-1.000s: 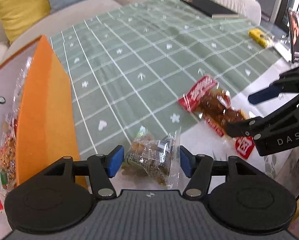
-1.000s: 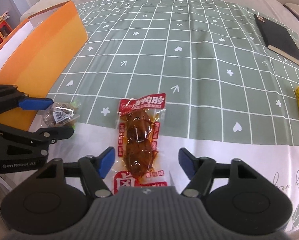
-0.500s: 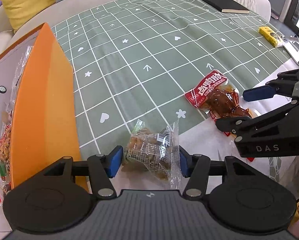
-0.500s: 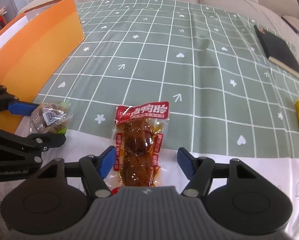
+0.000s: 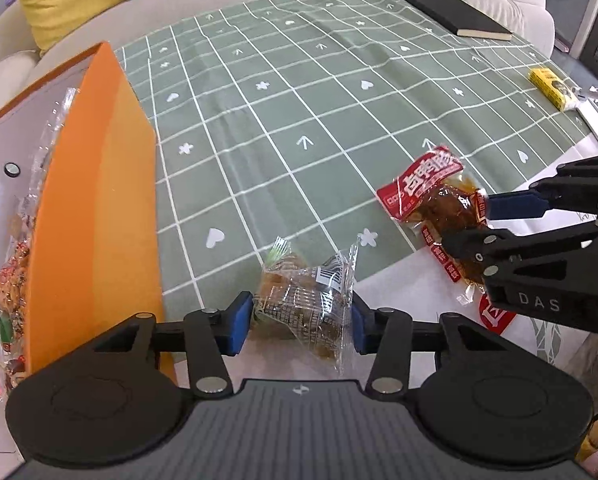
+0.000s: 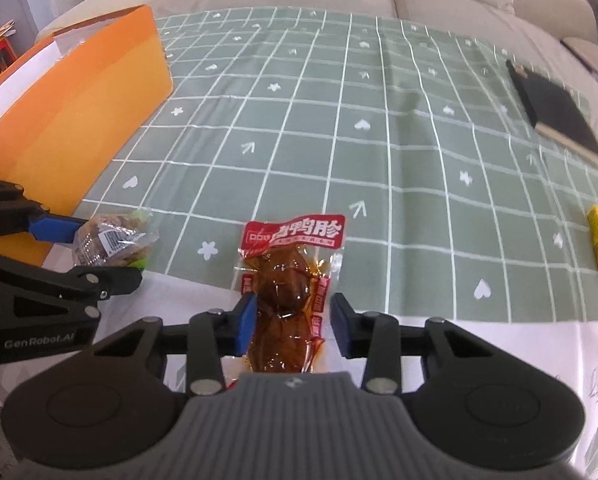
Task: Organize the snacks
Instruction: 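Lift the silver packet with the left tool while the right tool lifts the red packet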
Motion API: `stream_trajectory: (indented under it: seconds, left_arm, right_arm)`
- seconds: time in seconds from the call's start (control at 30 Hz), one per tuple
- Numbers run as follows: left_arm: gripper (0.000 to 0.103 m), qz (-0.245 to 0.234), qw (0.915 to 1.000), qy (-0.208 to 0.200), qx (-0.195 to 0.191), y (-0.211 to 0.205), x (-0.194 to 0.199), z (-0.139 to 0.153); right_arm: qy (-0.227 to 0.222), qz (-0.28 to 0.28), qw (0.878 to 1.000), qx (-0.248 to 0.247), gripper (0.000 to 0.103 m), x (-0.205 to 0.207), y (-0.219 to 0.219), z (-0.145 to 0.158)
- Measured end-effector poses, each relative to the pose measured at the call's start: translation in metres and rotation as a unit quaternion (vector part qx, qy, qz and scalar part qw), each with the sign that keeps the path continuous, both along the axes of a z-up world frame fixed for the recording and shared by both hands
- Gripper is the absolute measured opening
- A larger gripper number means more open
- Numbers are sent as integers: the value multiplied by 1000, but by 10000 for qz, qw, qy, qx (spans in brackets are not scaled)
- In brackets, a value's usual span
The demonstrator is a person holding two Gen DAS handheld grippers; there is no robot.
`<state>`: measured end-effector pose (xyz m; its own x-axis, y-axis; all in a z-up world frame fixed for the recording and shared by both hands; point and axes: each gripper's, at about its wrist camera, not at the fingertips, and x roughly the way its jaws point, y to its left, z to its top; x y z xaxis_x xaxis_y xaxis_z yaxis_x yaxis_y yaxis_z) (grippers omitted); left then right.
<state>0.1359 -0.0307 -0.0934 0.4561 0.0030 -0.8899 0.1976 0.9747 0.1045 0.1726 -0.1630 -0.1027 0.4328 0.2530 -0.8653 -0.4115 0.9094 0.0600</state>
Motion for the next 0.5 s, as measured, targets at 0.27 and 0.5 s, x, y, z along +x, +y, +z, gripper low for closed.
stream_trajectory:
  seconds: [0.27,0.5]
  left_arm:
    - [54,74,9994,-310,-141,2,-3,19]
    - [54,153,9988,-293,-371,4,-2,26]
  right_arm:
    - [-224,-136,9995,164,0,3,-4,14]
    - [-35,-353,9981,510,0,10,-14,11]
